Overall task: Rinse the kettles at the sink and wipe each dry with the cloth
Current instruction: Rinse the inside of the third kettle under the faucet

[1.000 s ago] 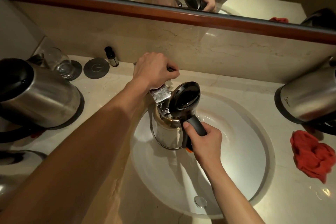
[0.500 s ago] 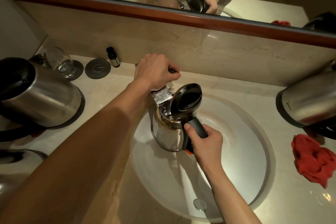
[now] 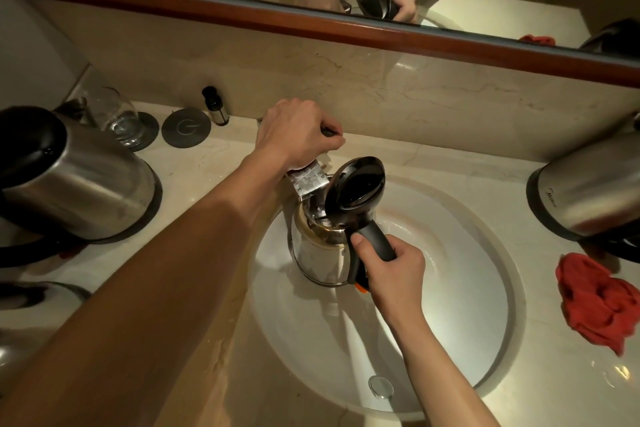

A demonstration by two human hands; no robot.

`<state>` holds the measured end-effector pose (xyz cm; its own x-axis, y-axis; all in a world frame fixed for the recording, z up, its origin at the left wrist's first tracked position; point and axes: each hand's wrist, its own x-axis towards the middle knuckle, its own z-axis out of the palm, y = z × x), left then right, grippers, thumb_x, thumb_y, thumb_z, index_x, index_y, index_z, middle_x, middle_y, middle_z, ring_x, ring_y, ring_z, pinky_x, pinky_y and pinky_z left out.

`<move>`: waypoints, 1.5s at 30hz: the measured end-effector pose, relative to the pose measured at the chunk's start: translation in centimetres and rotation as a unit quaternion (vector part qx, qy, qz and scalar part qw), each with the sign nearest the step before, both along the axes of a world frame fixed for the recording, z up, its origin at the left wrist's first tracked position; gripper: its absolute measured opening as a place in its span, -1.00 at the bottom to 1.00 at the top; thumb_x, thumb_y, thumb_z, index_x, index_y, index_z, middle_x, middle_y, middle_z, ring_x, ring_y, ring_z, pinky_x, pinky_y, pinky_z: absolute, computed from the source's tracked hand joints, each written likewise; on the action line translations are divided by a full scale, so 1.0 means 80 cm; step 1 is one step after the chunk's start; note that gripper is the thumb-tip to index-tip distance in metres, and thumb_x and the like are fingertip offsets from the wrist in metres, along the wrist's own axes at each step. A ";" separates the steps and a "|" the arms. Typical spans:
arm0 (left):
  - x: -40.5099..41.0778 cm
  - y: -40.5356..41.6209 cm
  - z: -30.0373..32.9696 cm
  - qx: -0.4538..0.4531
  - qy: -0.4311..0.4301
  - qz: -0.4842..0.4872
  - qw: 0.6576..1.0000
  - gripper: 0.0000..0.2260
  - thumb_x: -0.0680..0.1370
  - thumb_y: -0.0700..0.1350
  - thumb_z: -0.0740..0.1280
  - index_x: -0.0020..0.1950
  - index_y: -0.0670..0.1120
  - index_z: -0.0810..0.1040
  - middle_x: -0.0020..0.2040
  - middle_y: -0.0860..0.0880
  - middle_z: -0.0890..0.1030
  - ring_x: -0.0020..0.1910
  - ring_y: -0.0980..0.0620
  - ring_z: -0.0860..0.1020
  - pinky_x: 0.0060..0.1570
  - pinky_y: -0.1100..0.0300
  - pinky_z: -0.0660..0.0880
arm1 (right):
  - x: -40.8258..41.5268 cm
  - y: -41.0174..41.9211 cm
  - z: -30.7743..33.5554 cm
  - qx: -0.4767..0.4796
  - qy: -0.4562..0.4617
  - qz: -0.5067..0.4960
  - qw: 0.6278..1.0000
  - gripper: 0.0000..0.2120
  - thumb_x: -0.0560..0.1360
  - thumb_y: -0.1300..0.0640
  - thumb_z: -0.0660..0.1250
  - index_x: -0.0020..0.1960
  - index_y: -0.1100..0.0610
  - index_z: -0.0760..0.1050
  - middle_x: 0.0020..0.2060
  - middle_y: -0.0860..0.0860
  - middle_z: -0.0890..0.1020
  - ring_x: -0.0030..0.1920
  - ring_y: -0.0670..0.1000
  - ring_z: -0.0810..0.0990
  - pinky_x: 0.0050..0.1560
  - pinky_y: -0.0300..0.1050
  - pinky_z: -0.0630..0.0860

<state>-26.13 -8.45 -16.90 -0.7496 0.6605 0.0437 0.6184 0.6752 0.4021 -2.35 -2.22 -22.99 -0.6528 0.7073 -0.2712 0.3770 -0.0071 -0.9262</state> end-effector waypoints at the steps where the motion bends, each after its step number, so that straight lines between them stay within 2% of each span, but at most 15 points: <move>1: 0.000 0.000 0.000 0.000 0.000 0.000 1.000 -0.84 0.51 0.19 0.35 -0.02 0.22 0.70 -0.05 0.17 0.71 -0.02 0.01 0.62 0.03 0.06 0.54 | 0.000 0.000 0.000 0.002 0.000 0.000 1.000 -0.59 0.27 -0.22 0.47 -0.52 0.00 0.39 -0.55 -0.02 0.34 -0.44 0.06 0.35 -0.35 0.04 0.35; 5: -0.001 0.000 0.000 0.002 0.001 -0.001 1.000 -0.84 0.51 0.18 0.35 -0.02 0.22 0.70 -0.05 0.17 0.71 -0.02 0.01 0.62 0.02 0.08 0.53 | 0.000 0.000 0.002 0.005 0.001 0.002 1.000 -0.62 0.26 -0.23 0.46 -0.55 -0.05 0.42 -0.58 -0.09 0.34 -0.44 0.05 0.34 -0.33 -0.01 0.34; 11: -0.001 -0.001 -0.001 0.003 -0.001 0.001 1.000 -0.83 0.50 0.19 0.34 -0.04 0.23 0.70 -0.07 0.18 0.71 -0.04 0.02 0.62 -0.01 0.06 0.55 | 0.001 0.002 -0.002 0.003 -0.001 0.002 1.000 -0.58 0.27 -0.22 0.47 -0.53 -0.01 0.38 -0.54 0.00 0.34 -0.43 0.06 0.35 -0.34 0.03 0.34; 15: -0.001 0.000 0.000 0.001 -0.002 0.003 1.000 -0.83 0.50 0.20 0.34 -0.03 0.23 0.70 -0.05 0.19 0.71 -0.01 0.02 0.61 -0.03 0.09 0.53 | 0.001 0.002 -0.001 0.004 -0.002 0.004 1.000 -0.59 0.27 -0.22 0.47 -0.53 -0.02 0.39 -0.55 -0.03 0.34 -0.43 0.06 0.34 -0.33 0.01 0.33; 19: -0.001 -0.001 0.000 0.000 0.000 0.002 1.000 -0.83 0.50 0.20 0.34 -0.03 0.24 0.70 -0.05 0.19 0.71 -0.02 0.02 0.62 -0.03 0.09 0.53 | 0.001 0.001 -0.002 0.000 -0.005 0.001 1.000 -0.55 0.28 -0.21 0.48 -0.49 0.06 0.36 -0.52 0.05 0.34 -0.42 0.07 0.35 -0.38 0.14 0.37; 24: -0.001 -0.001 0.001 0.000 0.000 0.004 1.000 -0.83 0.50 0.20 0.34 -0.03 0.24 0.70 -0.05 0.18 0.71 -0.02 0.01 0.62 0.00 0.05 0.55 | 0.001 0.001 0.001 0.007 -0.001 0.004 1.000 -0.57 0.26 -0.22 0.46 -0.54 -0.02 0.34 -0.55 -0.05 0.30 -0.43 0.04 0.30 -0.32 -0.01 0.29; 30: 0.000 -0.001 0.001 0.002 0.001 0.003 1.000 -0.83 0.51 0.20 0.34 -0.01 0.23 0.70 -0.05 0.19 0.71 -0.03 0.03 0.62 -0.01 0.11 0.54 | 0.001 0.002 -0.002 0.005 -0.005 0.002 1.000 -0.55 0.27 -0.22 0.47 -0.53 0.01 0.35 -0.53 0.05 0.33 -0.43 0.07 0.35 -0.33 0.01 0.31; 35: 0.000 -0.001 0.002 -0.001 0.001 0.000 1.000 -0.82 0.51 0.20 0.34 -0.01 0.23 0.70 -0.04 0.20 0.71 -0.01 0.03 0.62 0.02 0.09 0.53 | 0.000 0.002 -0.003 0.007 0.003 0.000 1.000 -0.52 0.27 -0.22 0.47 -0.49 0.08 0.32 -0.52 0.04 0.31 -0.42 0.05 0.32 -0.33 0.01 0.30; 41: 0.000 -0.001 0.002 -0.003 0.008 -0.002 1.000 -0.82 0.52 0.19 0.34 0.01 0.21 0.70 0.00 0.19 0.70 0.02 0.03 0.61 0.01 0.12 0.47 | 0.000 0.001 0.002 0.011 0.004 0.000 1.000 -0.60 0.28 -0.18 0.48 -0.55 -0.03 0.38 -0.56 -0.06 0.33 -0.43 0.04 0.32 -0.32 -0.03 0.30; 45: 0.001 -0.001 0.002 0.000 0.002 -0.002 1.000 -0.83 0.51 0.19 0.34 -0.02 0.21 0.70 -0.02 0.18 0.71 0.02 0.02 0.62 0.10 0.06 0.51 | 0.001 0.000 0.004 -0.002 0.004 0.001 1.000 -0.64 0.27 -0.20 0.46 -0.54 -0.05 0.44 -0.57 -0.06 0.38 -0.43 0.07 0.38 -0.32 0.01 0.36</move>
